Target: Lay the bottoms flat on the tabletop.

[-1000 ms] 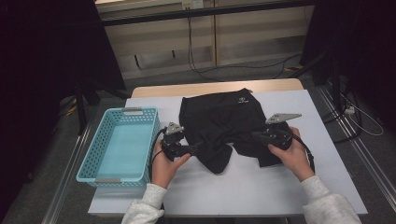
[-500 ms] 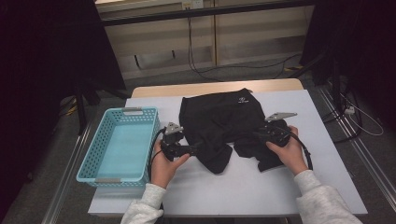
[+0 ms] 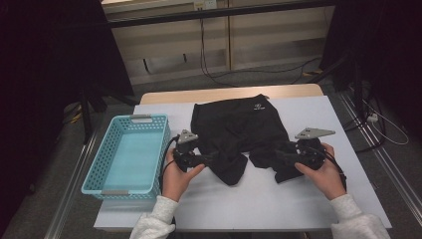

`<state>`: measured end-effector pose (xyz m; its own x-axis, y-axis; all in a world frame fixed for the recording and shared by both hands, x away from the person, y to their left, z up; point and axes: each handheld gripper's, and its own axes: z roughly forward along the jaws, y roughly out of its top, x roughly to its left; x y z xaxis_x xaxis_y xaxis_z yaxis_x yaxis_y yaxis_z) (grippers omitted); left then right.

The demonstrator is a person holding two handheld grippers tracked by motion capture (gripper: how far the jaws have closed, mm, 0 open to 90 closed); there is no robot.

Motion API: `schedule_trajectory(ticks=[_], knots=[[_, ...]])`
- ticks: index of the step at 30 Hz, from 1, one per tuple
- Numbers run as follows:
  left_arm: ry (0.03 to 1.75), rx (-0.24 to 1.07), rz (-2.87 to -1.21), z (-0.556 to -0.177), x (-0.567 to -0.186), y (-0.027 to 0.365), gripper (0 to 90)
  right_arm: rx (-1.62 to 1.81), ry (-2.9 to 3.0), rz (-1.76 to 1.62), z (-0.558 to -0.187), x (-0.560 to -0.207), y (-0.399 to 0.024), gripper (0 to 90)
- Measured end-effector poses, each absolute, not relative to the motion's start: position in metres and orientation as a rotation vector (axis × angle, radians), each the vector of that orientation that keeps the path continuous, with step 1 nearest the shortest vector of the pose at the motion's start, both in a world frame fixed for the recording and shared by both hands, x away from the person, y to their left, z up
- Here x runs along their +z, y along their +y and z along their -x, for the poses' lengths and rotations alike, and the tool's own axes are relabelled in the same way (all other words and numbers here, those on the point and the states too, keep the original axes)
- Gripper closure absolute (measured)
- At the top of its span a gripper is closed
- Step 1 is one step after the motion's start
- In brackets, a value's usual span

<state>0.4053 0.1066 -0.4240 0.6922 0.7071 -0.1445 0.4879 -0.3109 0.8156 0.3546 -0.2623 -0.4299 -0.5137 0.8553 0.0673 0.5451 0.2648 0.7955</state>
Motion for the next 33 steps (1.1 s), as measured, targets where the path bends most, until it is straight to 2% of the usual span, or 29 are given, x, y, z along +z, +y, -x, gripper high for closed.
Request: schedule_trajectory(ticks=[12, 18, 23, 33], knots=[[0.894, 0.297, -1.997, -0.397, -0.421, 0.100, 12.5, 1.123, 2.187, -1.246, -0.322, -0.437, -0.264, 40.9], [0.874, 0.286, -2.015, -0.391, -0.420, 0.097, 12.4, 1.129, 2.194, -1.213, -0.312, -0.434, -0.257, 45.2], [0.867, 0.278, -2.007, -0.390, -0.420, 0.094, 12.4, 1.139, 2.222, -1.171, -0.307, -0.435, -0.248, 55.0], [0.874, 0.290, -2.010, -0.393, -0.421, 0.098, 12.5, 1.028, 2.360, -1.122, -0.317, -0.462, -0.234, 56.4]])
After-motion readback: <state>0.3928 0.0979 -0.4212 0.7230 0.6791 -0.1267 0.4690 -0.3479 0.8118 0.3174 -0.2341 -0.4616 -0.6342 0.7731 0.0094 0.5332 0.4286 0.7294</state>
